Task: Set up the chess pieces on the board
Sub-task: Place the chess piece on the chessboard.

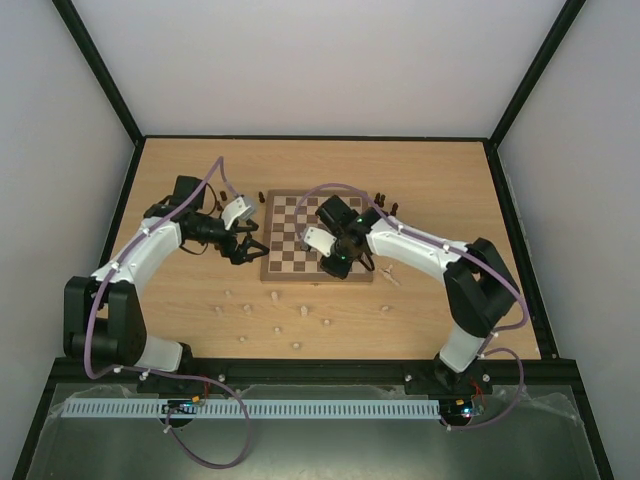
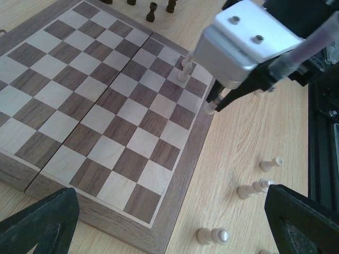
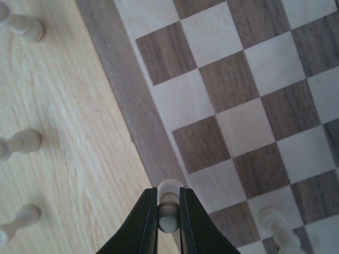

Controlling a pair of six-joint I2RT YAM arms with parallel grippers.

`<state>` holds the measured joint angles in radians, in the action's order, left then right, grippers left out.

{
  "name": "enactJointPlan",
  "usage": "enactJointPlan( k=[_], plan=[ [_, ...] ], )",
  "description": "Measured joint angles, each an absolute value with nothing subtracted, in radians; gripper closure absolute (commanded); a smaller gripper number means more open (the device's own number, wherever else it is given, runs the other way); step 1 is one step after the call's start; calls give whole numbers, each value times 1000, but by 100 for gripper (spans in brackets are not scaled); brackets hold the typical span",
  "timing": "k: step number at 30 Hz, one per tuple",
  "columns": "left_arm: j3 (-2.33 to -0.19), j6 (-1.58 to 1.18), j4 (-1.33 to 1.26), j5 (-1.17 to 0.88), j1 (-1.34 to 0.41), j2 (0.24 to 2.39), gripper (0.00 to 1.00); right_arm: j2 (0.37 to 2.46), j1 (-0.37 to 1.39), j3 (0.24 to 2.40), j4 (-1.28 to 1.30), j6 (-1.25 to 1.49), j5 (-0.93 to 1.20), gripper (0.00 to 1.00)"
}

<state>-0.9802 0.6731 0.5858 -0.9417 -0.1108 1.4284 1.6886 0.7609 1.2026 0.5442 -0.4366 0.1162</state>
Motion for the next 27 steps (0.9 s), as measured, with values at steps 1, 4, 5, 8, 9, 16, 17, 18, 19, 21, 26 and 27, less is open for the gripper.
enactJointPlan(
  k=[1,4,5,8,9,16,17,18,19,21,26,27],
  plan=[
    [-980,673,586,-942,-110,1428,1,1705,756,1216,544,-437,114,99],
    [-980,673,586,-942,-109,1427,1,1750,741,1257,543,-437,111,99],
    [-980,673,587,-942,-108,1427,1,1764,734,1270,544,-437,111,99],
    [-980,673,587,-942,-106,1427,1,1799,709,1303,542,-437,110,99],
    [-980,673,588,-942,-106,1427,1,1808,702,1310,540,-437,110,99],
    [-980,673,589,-942,-106,1427,1,1854,657,1334,536,-437,105,99],
    [-980,674,589,-942,-106,1427,1,1858,653,1334,536,-437,104,99],
    [-980,674,589,-942,-106,1427,1,1861,649,1334,536,-437,102,99],
    [-980,674,589,-942,-106,1427,1,1866,647,1334,535,-437,102,99],
    [-980,674,589,-942,-106,1427,1,1872,641,1334,535,-437,102,99],
    [-980,674,589,-942,-106,1427,1,1875,636,1338,530,-437,101,97],
    [-980,675,589,-942,-106,1427,1,1876,635,1338,530,-437,101,96]
  ],
)
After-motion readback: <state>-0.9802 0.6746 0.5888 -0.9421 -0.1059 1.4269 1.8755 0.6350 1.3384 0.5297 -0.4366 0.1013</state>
